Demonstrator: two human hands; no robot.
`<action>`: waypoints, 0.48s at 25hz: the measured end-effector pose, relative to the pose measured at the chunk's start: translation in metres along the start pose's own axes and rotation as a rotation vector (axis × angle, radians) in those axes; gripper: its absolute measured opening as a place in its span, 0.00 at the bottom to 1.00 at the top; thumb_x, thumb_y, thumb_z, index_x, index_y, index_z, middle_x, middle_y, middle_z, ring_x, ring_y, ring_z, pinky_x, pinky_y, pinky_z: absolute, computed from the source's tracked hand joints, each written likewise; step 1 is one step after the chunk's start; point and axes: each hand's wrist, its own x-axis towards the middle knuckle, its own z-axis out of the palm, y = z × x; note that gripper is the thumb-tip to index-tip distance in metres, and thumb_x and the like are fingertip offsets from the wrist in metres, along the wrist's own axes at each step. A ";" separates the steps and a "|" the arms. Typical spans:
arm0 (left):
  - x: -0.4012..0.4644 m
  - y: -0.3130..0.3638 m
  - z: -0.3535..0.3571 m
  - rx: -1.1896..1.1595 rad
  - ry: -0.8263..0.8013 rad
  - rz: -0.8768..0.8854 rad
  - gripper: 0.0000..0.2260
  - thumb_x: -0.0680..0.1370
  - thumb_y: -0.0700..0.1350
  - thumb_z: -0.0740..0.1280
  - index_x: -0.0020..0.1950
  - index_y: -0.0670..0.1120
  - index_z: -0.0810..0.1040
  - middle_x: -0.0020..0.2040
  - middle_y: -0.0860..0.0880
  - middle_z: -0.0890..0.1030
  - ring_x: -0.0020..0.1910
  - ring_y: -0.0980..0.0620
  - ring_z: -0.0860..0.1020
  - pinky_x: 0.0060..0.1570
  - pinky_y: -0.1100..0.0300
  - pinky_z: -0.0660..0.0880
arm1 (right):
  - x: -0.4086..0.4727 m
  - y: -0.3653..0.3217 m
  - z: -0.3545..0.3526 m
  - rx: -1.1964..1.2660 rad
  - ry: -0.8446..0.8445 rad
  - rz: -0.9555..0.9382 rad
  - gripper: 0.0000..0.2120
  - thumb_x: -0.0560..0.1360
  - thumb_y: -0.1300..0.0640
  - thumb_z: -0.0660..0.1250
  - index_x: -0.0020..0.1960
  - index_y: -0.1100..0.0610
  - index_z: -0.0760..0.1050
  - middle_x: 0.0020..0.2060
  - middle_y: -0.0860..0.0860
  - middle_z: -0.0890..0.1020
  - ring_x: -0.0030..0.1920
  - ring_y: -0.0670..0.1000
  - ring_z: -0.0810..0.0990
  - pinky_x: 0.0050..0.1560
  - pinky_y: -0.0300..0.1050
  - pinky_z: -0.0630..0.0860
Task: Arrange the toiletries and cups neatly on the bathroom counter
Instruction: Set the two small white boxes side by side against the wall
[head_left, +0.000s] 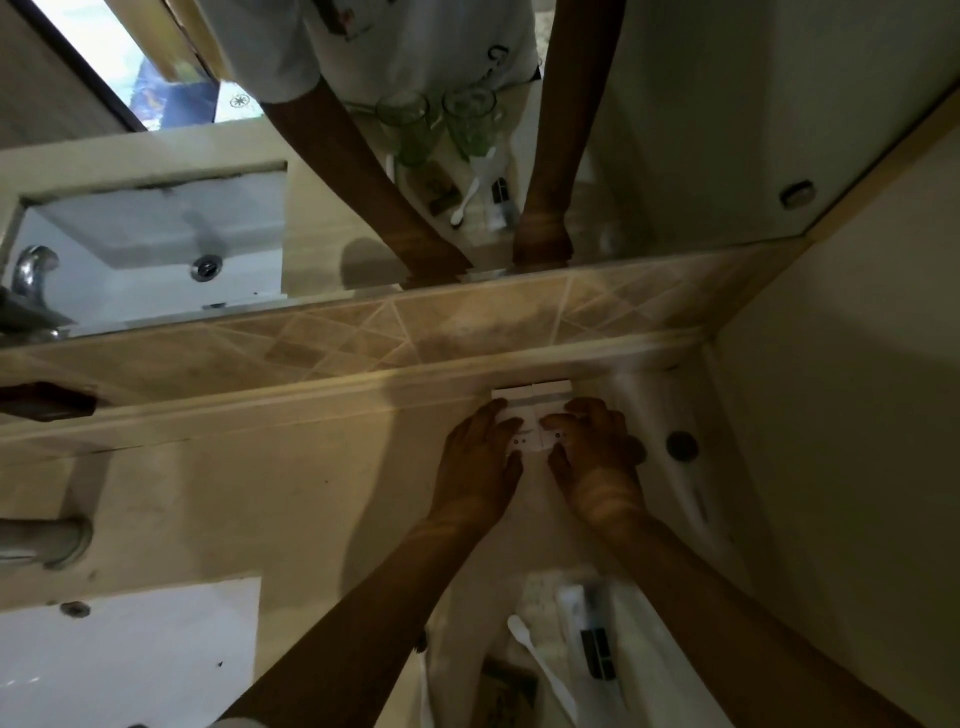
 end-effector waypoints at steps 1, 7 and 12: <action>0.000 0.000 0.000 0.012 -0.001 0.008 0.22 0.79 0.47 0.67 0.73 0.47 0.70 0.78 0.46 0.64 0.76 0.44 0.62 0.74 0.51 0.58 | -0.001 -0.002 0.000 -0.003 -0.002 0.003 0.16 0.76 0.55 0.65 0.63 0.47 0.75 0.69 0.50 0.67 0.67 0.54 0.63 0.65 0.49 0.65; 0.000 -0.003 0.002 0.066 -0.028 0.024 0.27 0.78 0.48 0.68 0.75 0.47 0.66 0.79 0.44 0.60 0.77 0.44 0.59 0.75 0.52 0.58 | -0.010 -0.003 -0.002 -0.025 -0.026 0.013 0.22 0.74 0.55 0.67 0.67 0.47 0.72 0.72 0.51 0.62 0.68 0.56 0.62 0.66 0.50 0.65; -0.014 -0.005 -0.003 0.057 -0.017 0.048 0.32 0.76 0.51 0.69 0.77 0.49 0.61 0.79 0.44 0.58 0.77 0.44 0.57 0.74 0.49 0.60 | -0.024 0.001 -0.010 0.001 -0.028 0.013 0.29 0.73 0.53 0.69 0.72 0.48 0.66 0.74 0.54 0.59 0.71 0.58 0.61 0.71 0.51 0.62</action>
